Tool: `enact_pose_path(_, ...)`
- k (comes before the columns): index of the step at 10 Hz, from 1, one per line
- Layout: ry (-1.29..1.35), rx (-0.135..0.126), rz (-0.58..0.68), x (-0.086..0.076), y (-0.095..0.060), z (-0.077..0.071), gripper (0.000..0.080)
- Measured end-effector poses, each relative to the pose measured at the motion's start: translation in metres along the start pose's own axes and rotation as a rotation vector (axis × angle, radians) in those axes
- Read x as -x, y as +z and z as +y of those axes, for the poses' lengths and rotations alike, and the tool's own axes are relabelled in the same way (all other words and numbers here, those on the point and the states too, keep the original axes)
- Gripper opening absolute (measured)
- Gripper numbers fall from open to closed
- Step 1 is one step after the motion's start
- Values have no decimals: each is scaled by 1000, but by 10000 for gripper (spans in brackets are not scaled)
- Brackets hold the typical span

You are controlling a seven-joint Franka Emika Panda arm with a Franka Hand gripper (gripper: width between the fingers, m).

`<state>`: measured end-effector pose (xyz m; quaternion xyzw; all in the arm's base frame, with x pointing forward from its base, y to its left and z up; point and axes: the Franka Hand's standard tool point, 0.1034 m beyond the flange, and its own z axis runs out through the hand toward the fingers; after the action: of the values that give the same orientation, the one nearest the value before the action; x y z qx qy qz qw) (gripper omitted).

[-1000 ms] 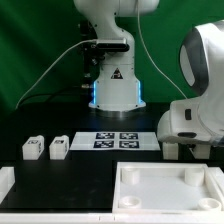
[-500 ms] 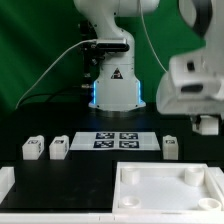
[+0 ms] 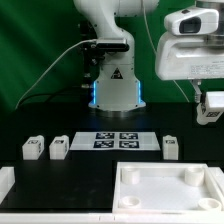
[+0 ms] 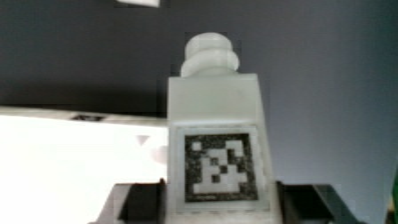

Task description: Assemble one leg

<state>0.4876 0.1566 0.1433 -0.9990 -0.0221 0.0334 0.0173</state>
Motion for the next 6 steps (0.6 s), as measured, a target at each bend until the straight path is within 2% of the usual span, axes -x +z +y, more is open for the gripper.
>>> enact_pose_path(1,-31,-19,106,-8,-5,0,294)
enact_pose_path(2,-88,-36,226,-36,-28,19,294)
enact_pose_path(3,-93,-29,340,-64,-48,38,294)
enact_pose_path(4,-96,-24,491,-82,-61,44,294)
enact_pose_path(5,-97,-45,588,-68,-52,34,294)
enact_pose_path(6,-108,-49,620,-60,-45,34,294)
